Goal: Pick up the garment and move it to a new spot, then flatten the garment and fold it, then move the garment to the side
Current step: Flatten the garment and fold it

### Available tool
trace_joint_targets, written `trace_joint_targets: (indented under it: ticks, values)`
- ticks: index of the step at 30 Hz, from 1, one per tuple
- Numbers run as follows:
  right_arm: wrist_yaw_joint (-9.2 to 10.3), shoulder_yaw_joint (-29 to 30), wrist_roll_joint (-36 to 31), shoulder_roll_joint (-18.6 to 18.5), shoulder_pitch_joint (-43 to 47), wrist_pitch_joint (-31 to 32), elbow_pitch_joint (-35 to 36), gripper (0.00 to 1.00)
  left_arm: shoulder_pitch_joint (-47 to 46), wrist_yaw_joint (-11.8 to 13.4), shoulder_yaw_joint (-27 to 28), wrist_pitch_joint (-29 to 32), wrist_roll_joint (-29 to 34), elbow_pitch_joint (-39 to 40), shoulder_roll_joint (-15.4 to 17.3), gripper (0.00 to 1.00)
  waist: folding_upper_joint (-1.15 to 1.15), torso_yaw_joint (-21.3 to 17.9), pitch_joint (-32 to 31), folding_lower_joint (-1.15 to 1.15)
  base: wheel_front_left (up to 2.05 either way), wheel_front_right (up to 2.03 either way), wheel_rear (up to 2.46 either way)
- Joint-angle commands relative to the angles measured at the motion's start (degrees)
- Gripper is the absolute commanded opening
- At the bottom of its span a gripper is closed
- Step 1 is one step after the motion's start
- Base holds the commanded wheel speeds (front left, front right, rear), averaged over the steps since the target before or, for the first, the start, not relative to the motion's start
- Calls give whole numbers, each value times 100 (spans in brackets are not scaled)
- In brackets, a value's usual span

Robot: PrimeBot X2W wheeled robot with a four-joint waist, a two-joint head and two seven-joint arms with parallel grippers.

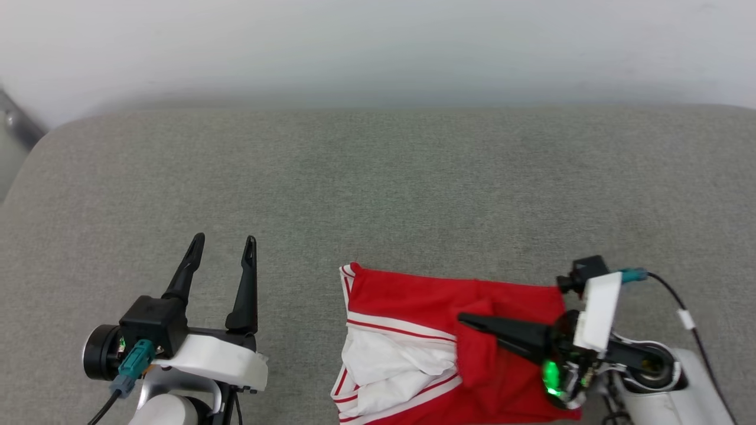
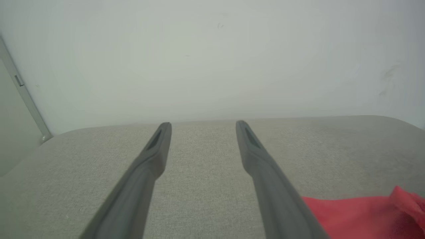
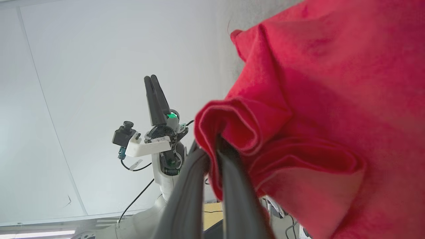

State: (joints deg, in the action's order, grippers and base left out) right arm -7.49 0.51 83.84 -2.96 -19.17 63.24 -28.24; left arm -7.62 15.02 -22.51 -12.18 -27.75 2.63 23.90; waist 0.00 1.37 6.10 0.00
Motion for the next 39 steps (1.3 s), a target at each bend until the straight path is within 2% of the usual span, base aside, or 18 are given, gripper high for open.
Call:
trace_joint_targets:
  ticks: [1,3,5,9,10,11,12,18,23,25,29,32,35,39]
  values:
    - [0,-335,297,11,-125,-230,30,0,-66,-16,-12,11,29,-17,-12,100,0,72,25,0,0,0,0]
    - [0,-794,542,11,-181,-566,68,0,-111,-20,-29,12,25,-22,-28,100,0,135,58,0,0,0,0]
    - [0,-1016,616,11,-210,-723,80,0,-127,-23,-39,9,21,-27,-38,100,0,165,74,0,0,0,0]
    - [0,-1665,273,9,-352,-1416,-71,0,-182,-41,-62,-25,1,-75,-82,100,0,282,144,0,0,0,0]
    - [0,-1767,164,9,-381,-1566,-137,19,-208,-54,-67,-43,-4,-87,-95,100,0,309,159,0,0,0,0]
    - [0,-1849,33,8,-417,-1692,-175,47,-215,-61,-68,-60,-3,-106,-109,100,0,327,166,0,0,0,0]
    - [0,-1903,-22,9,-436,-1809,-198,100,-209,-64,-65,-72,-13,-125,-122,100,0,339,172,0,0,0,0]
    - [0,-2179,-329,-79,-552,-2112,63,100,-136,-58,-14,-130,-54,-225,-149,100,0,291,171,0,0,0,0]
    - [1,-2462,-964,-461,-592,-2533,803,100,-93,-67,-2,-162,-67,-289,-133,100,0,153,105,0,0,0,0]
    - [0,-2562,-1428,-741,-572,-2898,1120,100,-81,-66,1,-174,-74,-308,-128,100,0,99,84,0,0,0,0]
    - [0,-2562,-2859,-1350,-458,-3951,1403,100,-39,-25,21,-184,-80,-331,-116,100,0,-26,48,0,0,0,0]
    - [0,-2240,-3852,-1650,-258,-4559,1386,100,36,10,48,-200,-92,-350,-99,100,0,-132,-6,0,0,0,0]
    - [0,-1699,-4482,-1701,52,-4925,1419,100,101,43,105,-211,-114,-361,-70,100,0,-244,-70,0,0,0,0]
    - [1,-963,-4994,-1643,566,-5189,1564,100,289,128,245,-231,-180,-366,-34,100,0,-389,-187,0,0,0,0]
